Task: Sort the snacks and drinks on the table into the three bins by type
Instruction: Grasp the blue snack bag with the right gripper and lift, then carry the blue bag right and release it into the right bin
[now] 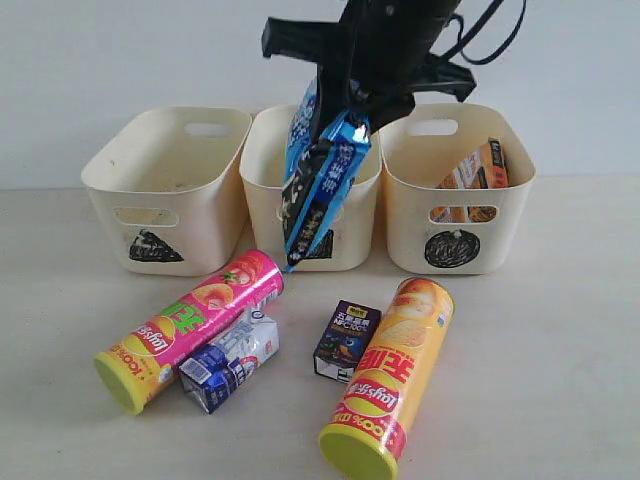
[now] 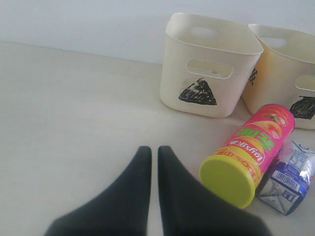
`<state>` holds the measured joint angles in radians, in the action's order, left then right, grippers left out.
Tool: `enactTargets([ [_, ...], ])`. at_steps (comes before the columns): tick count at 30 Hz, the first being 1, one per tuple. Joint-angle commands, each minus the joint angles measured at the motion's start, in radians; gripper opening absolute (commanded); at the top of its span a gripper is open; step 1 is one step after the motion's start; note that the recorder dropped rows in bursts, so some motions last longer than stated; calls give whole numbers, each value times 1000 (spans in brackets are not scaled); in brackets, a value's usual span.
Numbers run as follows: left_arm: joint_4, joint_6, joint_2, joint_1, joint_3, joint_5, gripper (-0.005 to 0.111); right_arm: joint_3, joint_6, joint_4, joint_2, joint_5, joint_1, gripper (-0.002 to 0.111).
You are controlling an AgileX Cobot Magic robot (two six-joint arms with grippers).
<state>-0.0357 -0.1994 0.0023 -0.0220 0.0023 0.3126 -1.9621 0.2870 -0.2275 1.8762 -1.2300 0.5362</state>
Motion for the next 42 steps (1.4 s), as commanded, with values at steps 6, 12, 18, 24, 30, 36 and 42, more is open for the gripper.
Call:
enactTargets([
  [6,-7,-6,-2,0,-2,-2,4,-5,-71,1,-123,9,-70,0],
  [12,-7,-6,-2,0,-2,-2,4,-5,-116,65,-149,9,-172,0],
  [18,-7,-6,-2,0,-2,-2,4,-5,-116,131,-130,9,-302,0],
  [24,-7,-6,-2,0,-2,-2,4,-5,-166,119,-61,166,-385,0],
  [30,-7,-6,-2,0,-2,-2,4,-5,-203,83,48,277,-387,0],
  [36,-7,-6,-2,0,-2,-2,4,-5,-210,75,148,348,-387,0],
  [42,-7,-6,-2,0,-2,-2,4,-5,-219,23,201,370,-387,2],
])
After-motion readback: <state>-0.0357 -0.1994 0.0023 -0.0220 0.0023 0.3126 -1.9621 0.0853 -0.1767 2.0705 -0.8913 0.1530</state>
